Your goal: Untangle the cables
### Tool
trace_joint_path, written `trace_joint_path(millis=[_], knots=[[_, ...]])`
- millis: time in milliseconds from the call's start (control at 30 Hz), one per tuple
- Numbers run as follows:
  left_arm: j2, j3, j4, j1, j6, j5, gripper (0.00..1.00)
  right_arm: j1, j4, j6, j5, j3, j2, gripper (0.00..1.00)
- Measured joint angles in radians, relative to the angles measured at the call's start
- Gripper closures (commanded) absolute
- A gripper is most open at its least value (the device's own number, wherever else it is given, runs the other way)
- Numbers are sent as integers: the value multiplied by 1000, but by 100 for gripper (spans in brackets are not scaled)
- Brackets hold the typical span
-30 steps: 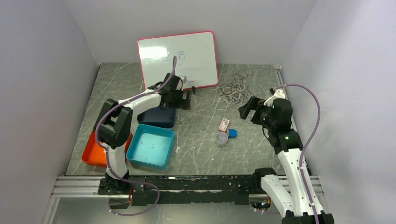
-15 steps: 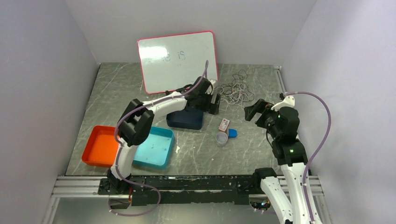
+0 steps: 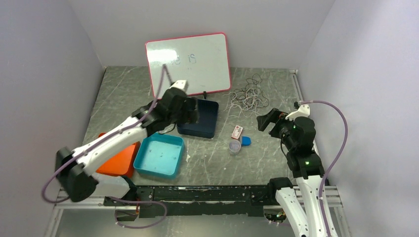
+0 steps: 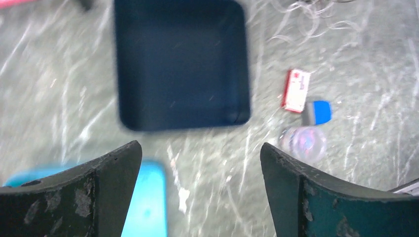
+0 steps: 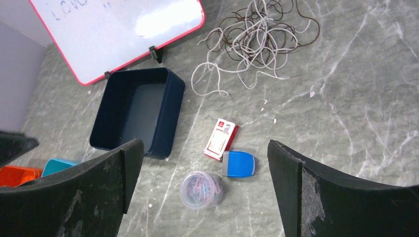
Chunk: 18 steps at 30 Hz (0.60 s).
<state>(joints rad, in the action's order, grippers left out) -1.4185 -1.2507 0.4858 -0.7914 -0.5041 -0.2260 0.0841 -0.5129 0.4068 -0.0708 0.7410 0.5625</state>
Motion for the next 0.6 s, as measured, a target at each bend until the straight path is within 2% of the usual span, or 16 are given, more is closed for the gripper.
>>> trace_joint_path(millis=[167,333,467,600], knots=[[235,160,256,2,-257,-157,8,0,33,-1,-24,-9,-5,0],[377,289,484,3,-550,-260,7,0,60,7,-59,-32,5,0],[426,367,635,3,-758,-354,3,0,69,12,-88,-45,16,0],[408,382,732,5,-855,-460,1,0,82,12,-117,-48,29,0]])
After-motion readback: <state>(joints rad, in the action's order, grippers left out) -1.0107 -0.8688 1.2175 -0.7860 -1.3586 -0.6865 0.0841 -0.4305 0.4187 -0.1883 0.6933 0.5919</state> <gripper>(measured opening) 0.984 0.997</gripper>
